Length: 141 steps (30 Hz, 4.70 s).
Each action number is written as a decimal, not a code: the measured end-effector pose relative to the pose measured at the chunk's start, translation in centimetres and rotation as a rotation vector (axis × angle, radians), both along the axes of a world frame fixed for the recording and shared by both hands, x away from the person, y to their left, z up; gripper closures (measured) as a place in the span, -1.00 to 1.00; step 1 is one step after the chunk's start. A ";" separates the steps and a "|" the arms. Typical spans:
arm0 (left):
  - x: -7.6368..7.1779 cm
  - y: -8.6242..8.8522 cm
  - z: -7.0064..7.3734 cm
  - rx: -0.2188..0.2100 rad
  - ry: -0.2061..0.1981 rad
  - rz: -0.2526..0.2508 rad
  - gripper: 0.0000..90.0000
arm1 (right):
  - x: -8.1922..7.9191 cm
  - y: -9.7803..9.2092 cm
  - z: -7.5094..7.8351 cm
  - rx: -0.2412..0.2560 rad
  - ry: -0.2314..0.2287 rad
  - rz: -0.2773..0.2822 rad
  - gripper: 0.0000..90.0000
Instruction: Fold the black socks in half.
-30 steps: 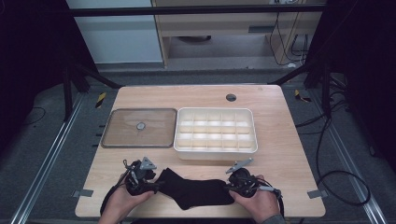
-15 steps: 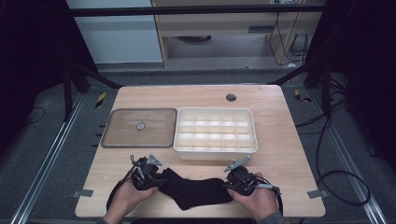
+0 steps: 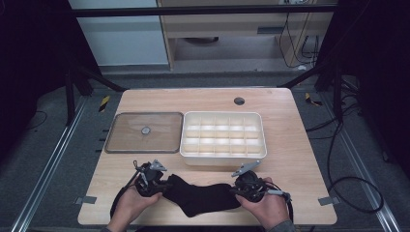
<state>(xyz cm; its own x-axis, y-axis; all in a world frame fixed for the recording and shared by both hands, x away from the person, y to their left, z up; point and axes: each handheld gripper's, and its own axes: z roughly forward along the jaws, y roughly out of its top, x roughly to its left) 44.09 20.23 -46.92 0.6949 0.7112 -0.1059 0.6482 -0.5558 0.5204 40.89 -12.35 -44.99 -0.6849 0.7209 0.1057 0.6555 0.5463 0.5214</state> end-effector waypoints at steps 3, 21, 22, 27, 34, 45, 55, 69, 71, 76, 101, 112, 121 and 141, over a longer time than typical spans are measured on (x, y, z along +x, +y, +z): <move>0.1 0.3 0.2 -0.001 -0.002 -0.003 0.73 | 0.1 0.1 -0.2 0.005 0.000 -0.003 0.82; 0.2 2.4 2.1 -0.013 -0.028 0.024 0.73 | 0.3 1.6 -1.0 0.044 -0.014 -0.010 0.82; 0.1 2.4 2.3 -0.013 -0.030 0.025 0.73 | 0.3 1.7 -0.9 0.045 -0.012 -0.010 0.83; -0.1 2.2 3.2 -0.013 -0.038 0.012 0.73 | 0.4 2.5 -1.1 0.046 -0.012 -0.001 0.82; -1.0 0.9 4.8 -0.027 -0.044 -0.032 0.73 | 0.5 2.9 -1.1 0.062 -0.008 0.001 0.82; -2.8 -3.5 6.3 -0.047 -0.063 -0.136 0.72 | 0.9 3.0 -1.0 0.089 -0.008 0.004 0.83; -3.1 -7.2 5.0 -0.046 -0.083 -0.168 0.71 | 1.1 3.1 -1.0 0.113 0.004 0.019 0.83; -3.4 -9.8 4.4 -0.056 -0.102 -0.179 0.70 | 1.1 3.0 -1.1 0.115 0.020 0.020 0.82; -3.2 -10.1 4.0 -0.063 -0.093 -0.176 0.70 | 1.2 2.8 -1.2 0.123 0.018 0.014 0.80; -3.0 -10.5 3.0 -0.048 -0.079 -0.175 0.70 | 1.1 2.3 -1.4 0.128 0.020 0.002 0.52; -3.1 -12.7 0.8 -0.089 -0.083 -0.146 0.63 | 1.0 0.8 -2.1 0.121 0.041 -0.033 0.83; -3.7 -12.4 1.8 -0.136 -0.088 -0.145 0.25 | 0.7 -0.2 -1.0 0.125 0.007 -0.074 0.54; -3.9 -10.9 4.1 -0.111 -0.166 -0.093 -0.09 | 0.5 0.4 0.8 0.096 -0.047 -0.101 0.27; -3.2 -5.2 1.8 -0.032 -0.150 -0.032 -0.84 | 0.9 2.6 0.8 0.128 -0.047 -0.094 -0.23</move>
<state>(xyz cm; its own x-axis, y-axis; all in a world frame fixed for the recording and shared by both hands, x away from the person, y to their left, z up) 40.88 14.99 -45.08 0.7270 0.6863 -0.0218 0.5441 -0.5565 0.6279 41.79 -9.71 -44.15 -0.6215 0.7648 0.1700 0.6739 0.4112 0.6138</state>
